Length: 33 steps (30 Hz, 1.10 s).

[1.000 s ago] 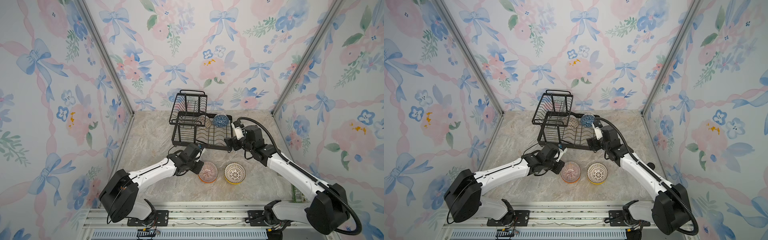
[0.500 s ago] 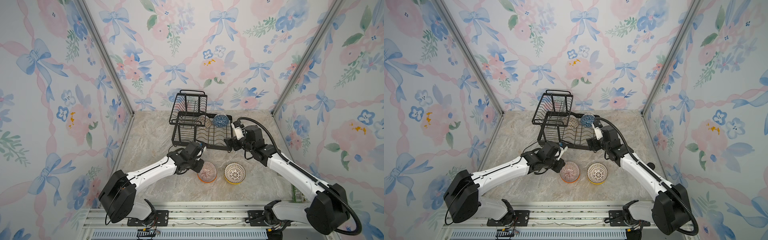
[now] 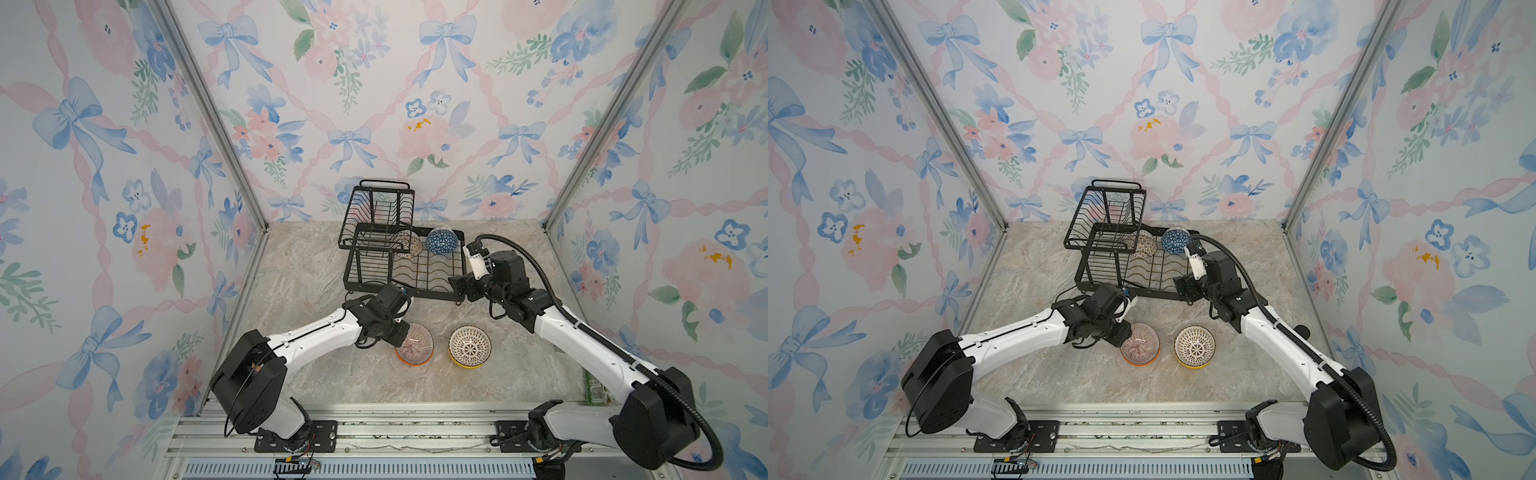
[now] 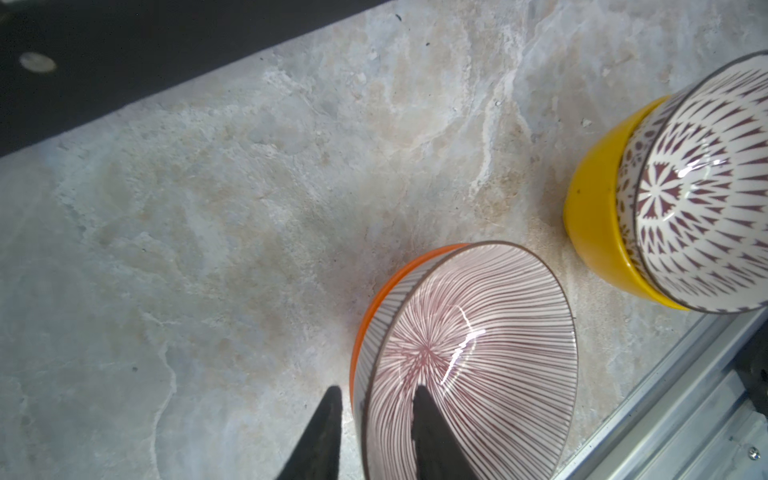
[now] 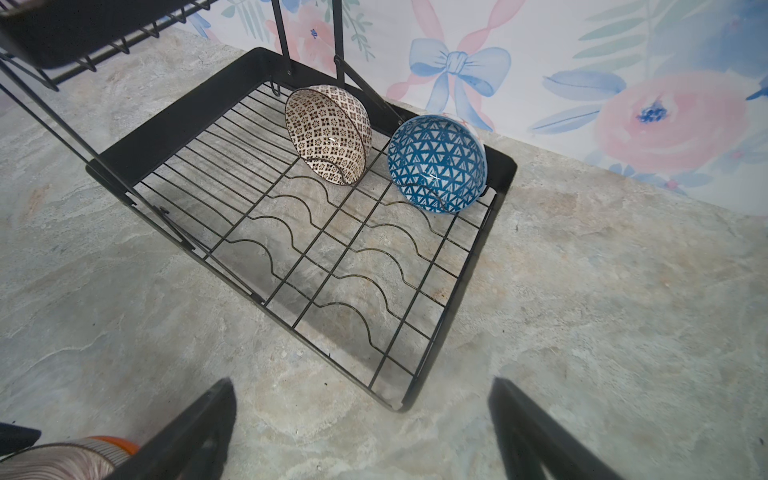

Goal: Load the bowls into the dish rack
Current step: 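Grasp the orange bowl rim with the left gripper and lift it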

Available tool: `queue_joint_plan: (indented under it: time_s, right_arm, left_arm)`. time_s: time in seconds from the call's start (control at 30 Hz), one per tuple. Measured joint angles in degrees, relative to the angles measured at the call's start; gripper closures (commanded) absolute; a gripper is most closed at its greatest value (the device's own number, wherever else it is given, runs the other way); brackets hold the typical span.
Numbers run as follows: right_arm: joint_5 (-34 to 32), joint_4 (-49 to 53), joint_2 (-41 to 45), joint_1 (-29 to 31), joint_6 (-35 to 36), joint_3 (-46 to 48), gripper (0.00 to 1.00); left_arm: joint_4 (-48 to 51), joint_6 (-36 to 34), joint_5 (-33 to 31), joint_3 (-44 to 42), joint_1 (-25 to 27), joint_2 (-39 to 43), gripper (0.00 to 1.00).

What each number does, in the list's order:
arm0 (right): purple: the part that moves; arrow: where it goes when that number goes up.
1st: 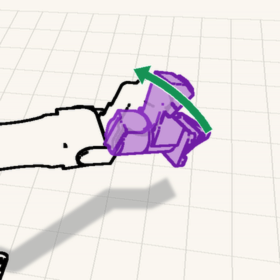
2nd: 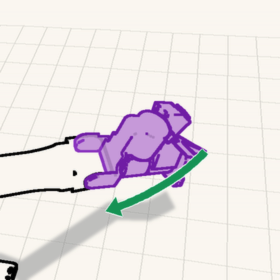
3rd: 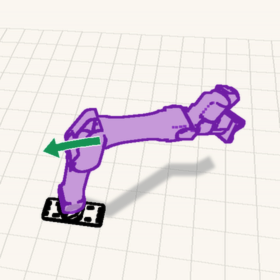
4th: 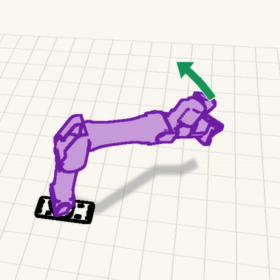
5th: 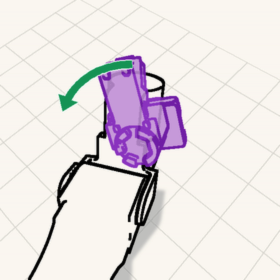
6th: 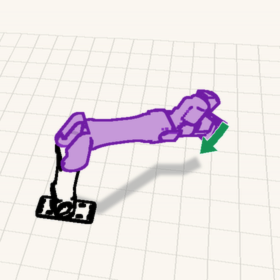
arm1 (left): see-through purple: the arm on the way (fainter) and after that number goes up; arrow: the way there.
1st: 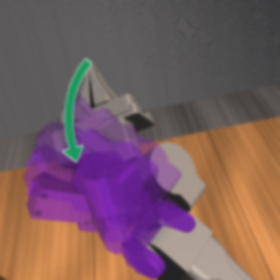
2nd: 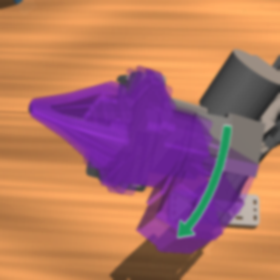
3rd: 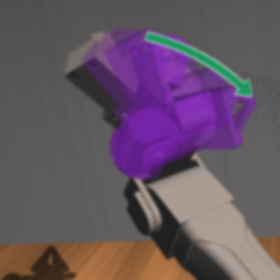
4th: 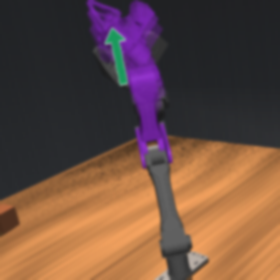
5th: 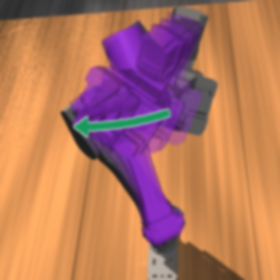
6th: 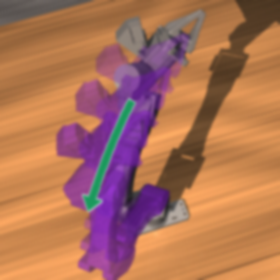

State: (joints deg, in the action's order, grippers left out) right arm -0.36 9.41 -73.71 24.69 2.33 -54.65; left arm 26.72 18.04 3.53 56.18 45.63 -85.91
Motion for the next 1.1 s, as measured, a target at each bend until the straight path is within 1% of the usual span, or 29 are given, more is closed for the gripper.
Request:
queue_joint_plan:
  time_s: [0.23,0.33,0.4,0.53,1.1]
  right_arm:
    - [0.0,-0.1,0.0,0.0,0.0,0.4,0.03]
    - [0.0,-0.1,0.0,0.0,0.0,0.4,0.03]
    - [0.0,-0.1,0.0,0.0,0.0,0.4,0.03]
    - [0.0,-0.2,0.3,-0.2,0.0,0.5,0.03]
    - [1.0,-0.2,2.1,-0.7,0.0,0.6,0.03]
  left_arm:
    - [0.5,0.3,0.2,0.0,0.2,-0.2,0.82]
    - [0.5,0.6,0.2,0.0,0.3,-0.4,0.87]
    - [0.6,0.7,0.1,0.0,0.5,-0.7,0.93]
    - [1.6,0.7,0.1,0.0,0.5,-1.3,1.00]
    - [4.5,0.6,-2.3,3.4,0.9,-0.6,1.00]
